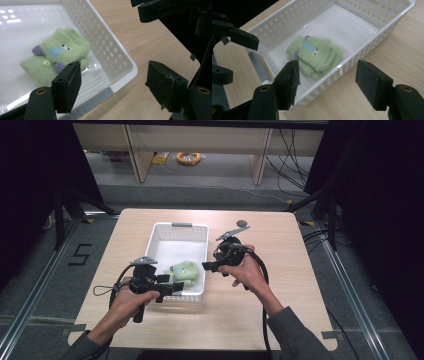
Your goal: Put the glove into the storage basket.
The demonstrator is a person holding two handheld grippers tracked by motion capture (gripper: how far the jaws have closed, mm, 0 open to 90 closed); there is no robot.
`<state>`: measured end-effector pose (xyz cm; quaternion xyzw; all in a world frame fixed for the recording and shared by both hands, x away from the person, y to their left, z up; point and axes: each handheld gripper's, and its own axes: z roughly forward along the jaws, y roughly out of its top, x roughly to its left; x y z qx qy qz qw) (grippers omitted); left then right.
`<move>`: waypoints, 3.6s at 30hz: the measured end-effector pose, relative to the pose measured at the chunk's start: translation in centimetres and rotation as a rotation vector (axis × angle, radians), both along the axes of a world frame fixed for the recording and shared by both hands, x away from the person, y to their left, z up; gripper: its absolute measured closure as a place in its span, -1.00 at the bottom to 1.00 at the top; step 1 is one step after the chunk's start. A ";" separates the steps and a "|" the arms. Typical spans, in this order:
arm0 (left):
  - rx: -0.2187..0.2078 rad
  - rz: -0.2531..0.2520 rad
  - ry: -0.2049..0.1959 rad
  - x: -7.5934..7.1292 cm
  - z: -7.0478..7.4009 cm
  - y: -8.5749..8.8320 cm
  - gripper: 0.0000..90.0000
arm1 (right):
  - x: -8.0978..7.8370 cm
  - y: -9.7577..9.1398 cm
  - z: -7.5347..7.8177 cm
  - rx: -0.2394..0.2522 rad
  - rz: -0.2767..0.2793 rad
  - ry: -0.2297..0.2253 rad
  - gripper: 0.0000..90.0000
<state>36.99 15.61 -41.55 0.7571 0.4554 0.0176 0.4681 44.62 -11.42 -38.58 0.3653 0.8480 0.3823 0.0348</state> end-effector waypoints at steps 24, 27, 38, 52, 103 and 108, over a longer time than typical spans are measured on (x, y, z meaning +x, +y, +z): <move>-0.024 -0.089 -0.044 -2.4 0.0 -3.0 -0.59 | -4.0 -6.4 0.8 0.062 -0.045 -0.082 -0.27; -0.020 -0.093 -0.052 -2.6 -0.2 -3.3 -0.59 | -4.9 -7.3 0.8 0.066 -0.064 -0.061 -0.27; 0.001 -0.118 -0.084 -3.6 -0.9 -4.4 -0.59 | -6.6 -9.9 -0.7 0.115 -0.093 -0.094 -0.29; -0.011 -0.135 -0.105 -4.7 -2.1 -4.9 -0.59 | -8.6 -12.0 -2.7 0.116 -0.118 -0.080 -0.35; 0.054 -0.189 -0.147 -9.8 -7.2 -4.3 -0.61 | -15.9 -13.4 -9.4 0.121 -0.076 -0.077 -0.62; 0.077 -0.206 -0.157 -10.3 -7.8 -4.6 -0.61 | -16.5 -13.8 -10.0 0.097 -0.078 -0.083 -0.63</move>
